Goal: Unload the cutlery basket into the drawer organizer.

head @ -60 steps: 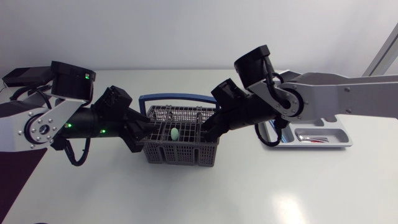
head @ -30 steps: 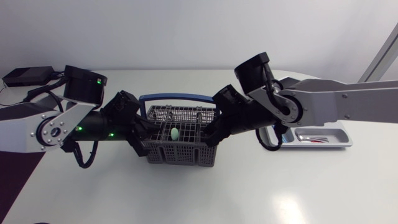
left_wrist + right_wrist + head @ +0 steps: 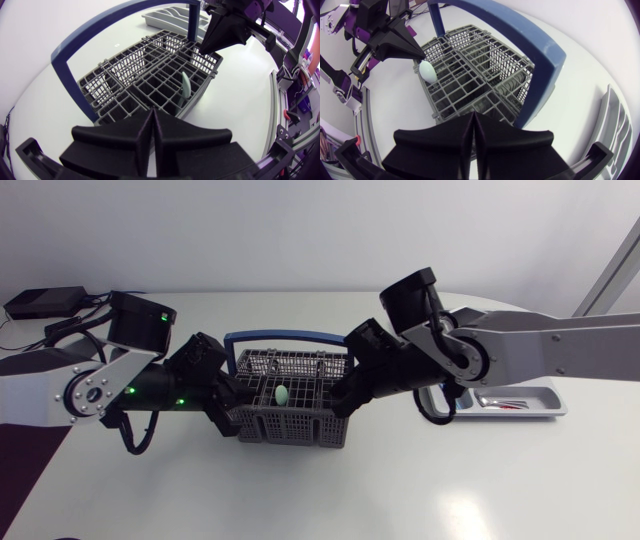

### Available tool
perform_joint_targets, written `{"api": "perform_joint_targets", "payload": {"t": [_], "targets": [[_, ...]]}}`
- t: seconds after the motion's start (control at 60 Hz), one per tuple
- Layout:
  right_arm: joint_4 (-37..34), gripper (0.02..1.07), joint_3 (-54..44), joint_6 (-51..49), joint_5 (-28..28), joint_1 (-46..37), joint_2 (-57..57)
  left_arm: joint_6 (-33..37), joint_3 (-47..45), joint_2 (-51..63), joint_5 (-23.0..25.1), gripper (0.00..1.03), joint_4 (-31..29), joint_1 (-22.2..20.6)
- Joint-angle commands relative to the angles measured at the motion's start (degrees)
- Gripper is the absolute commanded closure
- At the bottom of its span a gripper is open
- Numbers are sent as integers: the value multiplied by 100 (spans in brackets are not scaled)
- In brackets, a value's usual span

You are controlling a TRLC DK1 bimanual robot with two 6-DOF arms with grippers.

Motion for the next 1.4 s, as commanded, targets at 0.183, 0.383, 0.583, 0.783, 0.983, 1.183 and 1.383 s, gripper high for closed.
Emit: {"api": "perform_joint_targets", "payload": {"t": [0.183, 0.383, 0.583, 0.783, 0.983, 1.183, 1.383], "targets": [[-117, 102, 70, -57, 62, 27, -462, -97, 104, -442, 3, 95, -163, -1], [-135, 102, -1, -57, 62, 27, -646, -114, 87, -609, 3, 95, -163, 17], [-144, 102, -106, -83, 62, 27, -769, -185, 87, -846, 39, 95, -251, -1], [-161, 88, -273, -92, 44, -17, -980, -299, 122, -837, 126, 94, -312, -80], [-240, 57, -519, -145, 18, -88, -1235, -510, 289, -653, 188, 93, -356, -176], [-425, 21, -730, -197, -26, -246, -1613, -668, 482, -565, 276, 92, -585, -282], [-601, 17, -959, -303, -202, -685, -2000, -870, 728, -415, 311, 91, -875, -431]]}}
